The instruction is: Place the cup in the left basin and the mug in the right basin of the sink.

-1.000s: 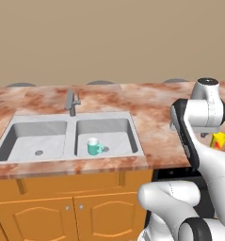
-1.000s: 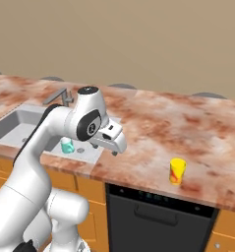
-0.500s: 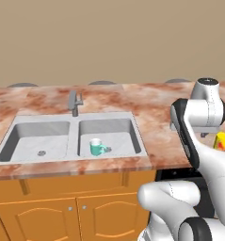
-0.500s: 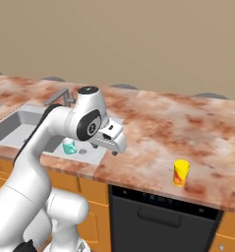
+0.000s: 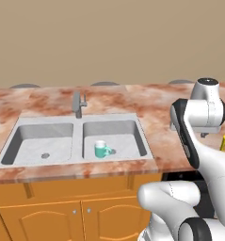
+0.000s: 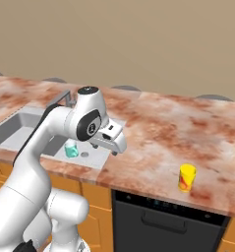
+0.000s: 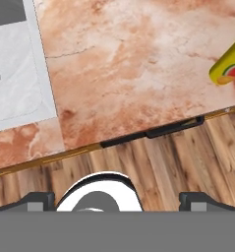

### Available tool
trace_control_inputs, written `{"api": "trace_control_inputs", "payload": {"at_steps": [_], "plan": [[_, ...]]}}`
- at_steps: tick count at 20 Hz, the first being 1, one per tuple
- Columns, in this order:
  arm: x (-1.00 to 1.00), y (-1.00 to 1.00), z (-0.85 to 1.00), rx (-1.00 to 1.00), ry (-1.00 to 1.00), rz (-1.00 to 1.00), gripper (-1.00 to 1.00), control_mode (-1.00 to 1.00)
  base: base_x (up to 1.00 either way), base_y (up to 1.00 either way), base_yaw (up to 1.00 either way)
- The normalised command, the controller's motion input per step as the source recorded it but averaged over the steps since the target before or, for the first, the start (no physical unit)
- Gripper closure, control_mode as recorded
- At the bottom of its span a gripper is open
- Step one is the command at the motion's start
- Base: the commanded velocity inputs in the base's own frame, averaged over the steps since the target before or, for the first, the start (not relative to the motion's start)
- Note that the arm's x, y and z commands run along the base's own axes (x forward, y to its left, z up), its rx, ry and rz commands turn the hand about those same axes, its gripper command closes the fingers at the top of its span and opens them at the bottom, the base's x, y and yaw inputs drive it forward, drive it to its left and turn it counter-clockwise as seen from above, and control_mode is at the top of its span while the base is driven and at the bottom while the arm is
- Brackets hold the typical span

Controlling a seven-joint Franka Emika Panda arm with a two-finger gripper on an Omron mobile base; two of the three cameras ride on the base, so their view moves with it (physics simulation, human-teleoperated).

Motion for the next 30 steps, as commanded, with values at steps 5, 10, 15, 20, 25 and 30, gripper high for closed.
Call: {"api": "trace_control_inputs", "payload": {"at_steps": [5, 10, 15, 20, 25, 30], "plan": [[0.00, 0.00, 0.00, 0.00, 0.00, 0.00, -1.00, 1.00, 0.31, 0.06, 0.00], [0.00, 0.00, 0.00, 0.00, 0.00, 0.00, -1.00, 1.00, 0.28, 0.00, 0.00], [0.00, 0.00, 0.00, 0.00, 0.00, 0.00, -1.00, 1.00, 0.02, -0.04, 0.00], [0.00, 0.00, 0.00, 0.00, 0.00, 0.00, -1.00, 1.00, 0.00, 0.00, 0.00], [0.00, 0.00, 0.00, 0.00, 0.00, 0.00, -1.00, 1.00, 0.00, 0.00, 0.00], [0.00, 0.00, 0.00, 0.00, 0.00, 0.00, -1.00, 1.00, 0.00, 0.00, 0.00]]}}
